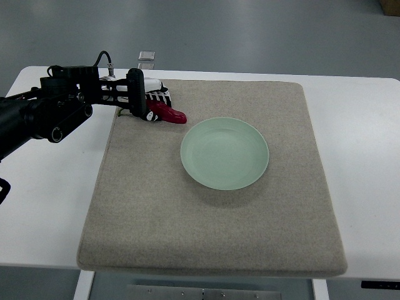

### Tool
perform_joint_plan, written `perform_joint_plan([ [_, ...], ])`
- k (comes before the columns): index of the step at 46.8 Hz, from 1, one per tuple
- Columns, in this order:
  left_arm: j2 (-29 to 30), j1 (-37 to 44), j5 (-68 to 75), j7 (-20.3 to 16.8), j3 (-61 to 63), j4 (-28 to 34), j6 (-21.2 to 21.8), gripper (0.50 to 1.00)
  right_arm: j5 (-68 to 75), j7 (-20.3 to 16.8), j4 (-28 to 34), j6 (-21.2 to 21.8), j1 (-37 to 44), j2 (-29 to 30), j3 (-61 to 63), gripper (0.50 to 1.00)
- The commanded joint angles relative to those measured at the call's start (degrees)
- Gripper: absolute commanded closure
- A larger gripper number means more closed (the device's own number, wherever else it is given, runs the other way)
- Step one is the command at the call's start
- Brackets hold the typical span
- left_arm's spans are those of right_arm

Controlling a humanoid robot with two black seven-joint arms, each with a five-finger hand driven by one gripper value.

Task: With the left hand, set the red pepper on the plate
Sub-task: 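Close the left hand's fingers around the red pepper, then carry the pepper with the left hand over the green plate and lower it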

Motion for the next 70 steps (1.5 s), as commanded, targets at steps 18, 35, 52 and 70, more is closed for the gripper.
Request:
perform_joint_plan([
  [18, 0.35, -0.41, -0.79, 0.00, -0.27, -0.26, -2.02, 1.000, 0.00, 0.00, 0.00, 0.06, 0.07, 0.00, 0.00, 0.572],
  [35, 0.71, -2.17, -1.58, -1.05, -1.85, -4.21, 0.36, 1.000, 0.00, 0.00, 0.00, 0.06, -0.01, 0.00, 0.00, 0.572],
  [52, 0.71, -2.43, -1.41, -1.75, -1.76, -16.69, 0.18, 1.000, 0.00, 0.00, 0.00, 0.06, -0.01, 0.00, 0.00, 0.572],
  [70, 0.27, -1.82, -1.06, -1.84, 0.70, -23.20, -0.52, 1.000, 0.00, 0.00, 0.00, -0.03, 0.07, 0.00, 0.00, 0.572],
])
